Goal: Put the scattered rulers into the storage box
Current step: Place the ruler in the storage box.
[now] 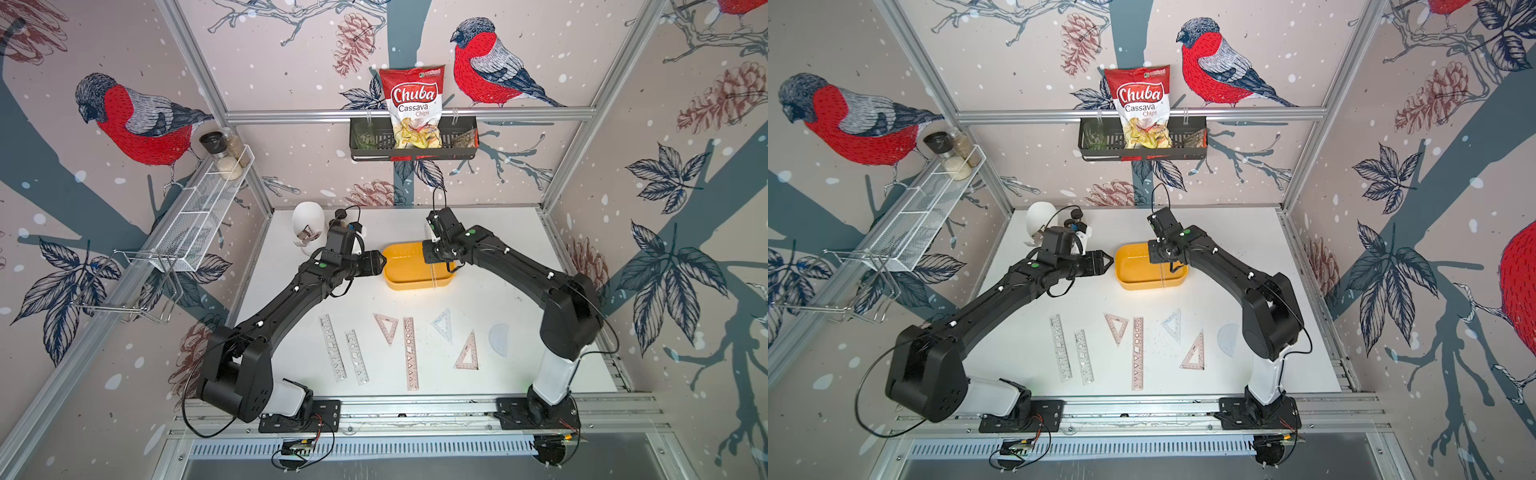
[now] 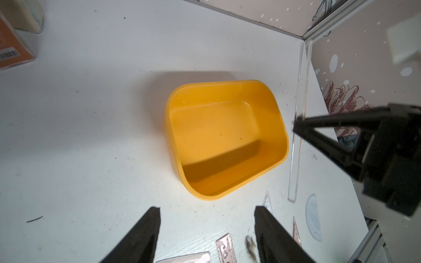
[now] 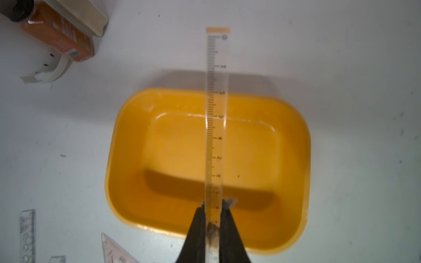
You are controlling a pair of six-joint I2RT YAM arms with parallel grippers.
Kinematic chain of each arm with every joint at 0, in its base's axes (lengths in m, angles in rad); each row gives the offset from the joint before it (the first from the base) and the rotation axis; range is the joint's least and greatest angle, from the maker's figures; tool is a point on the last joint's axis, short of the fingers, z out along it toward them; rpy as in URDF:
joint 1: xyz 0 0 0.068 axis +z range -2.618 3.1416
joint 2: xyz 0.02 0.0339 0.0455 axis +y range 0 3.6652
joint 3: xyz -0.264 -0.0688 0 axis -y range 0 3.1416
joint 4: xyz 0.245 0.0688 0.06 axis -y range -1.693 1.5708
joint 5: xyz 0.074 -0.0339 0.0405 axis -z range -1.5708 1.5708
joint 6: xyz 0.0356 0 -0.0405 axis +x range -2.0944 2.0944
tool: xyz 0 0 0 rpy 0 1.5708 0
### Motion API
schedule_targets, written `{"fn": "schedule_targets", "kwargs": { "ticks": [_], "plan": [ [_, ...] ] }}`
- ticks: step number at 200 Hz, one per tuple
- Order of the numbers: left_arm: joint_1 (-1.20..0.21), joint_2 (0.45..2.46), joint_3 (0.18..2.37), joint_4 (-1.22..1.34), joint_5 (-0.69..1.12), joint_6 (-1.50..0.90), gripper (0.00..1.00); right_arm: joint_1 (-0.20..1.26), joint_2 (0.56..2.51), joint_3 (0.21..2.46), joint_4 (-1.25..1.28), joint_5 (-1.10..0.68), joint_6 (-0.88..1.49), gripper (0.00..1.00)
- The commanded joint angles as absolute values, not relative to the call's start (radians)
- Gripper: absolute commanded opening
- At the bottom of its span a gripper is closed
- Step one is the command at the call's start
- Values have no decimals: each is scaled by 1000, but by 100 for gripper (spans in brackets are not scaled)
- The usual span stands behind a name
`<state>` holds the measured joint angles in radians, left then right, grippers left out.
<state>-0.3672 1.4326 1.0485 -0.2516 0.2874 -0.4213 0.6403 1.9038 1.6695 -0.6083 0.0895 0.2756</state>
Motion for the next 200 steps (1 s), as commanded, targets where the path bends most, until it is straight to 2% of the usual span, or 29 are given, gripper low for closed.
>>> {"fn": "schedule_targets", "kwargs": {
  "ticks": [1,36,61,76,123,154,168,200],
  "plan": [
    [-352,1451,1070,-250,300,-432,69,622,2005,1826,-631,82,15,0],
    [-328,1478,1084,-230,321,-436,69,603,2041,1840,-492,43,-283,0],
    [-305,1488,1089,-232,332,-437,69,592,2005,1739,-379,-50,-434,0],
    [-299,1488,1089,-230,333,-435,69,585,1994,1691,-378,-162,-528,0],
    [-291,1521,1091,-219,347,-436,69,566,2043,1653,-383,-238,-623,1],
    [-287,1534,1091,-216,347,-435,68,563,2040,1587,-374,-304,-726,5],
    [-283,1536,1088,-213,347,-435,68,561,2017,1528,-337,-320,-778,11],
    [-276,1550,1088,-209,351,-435,68,552,1982,1444,-274,-334,-868,13]
  ]
}}
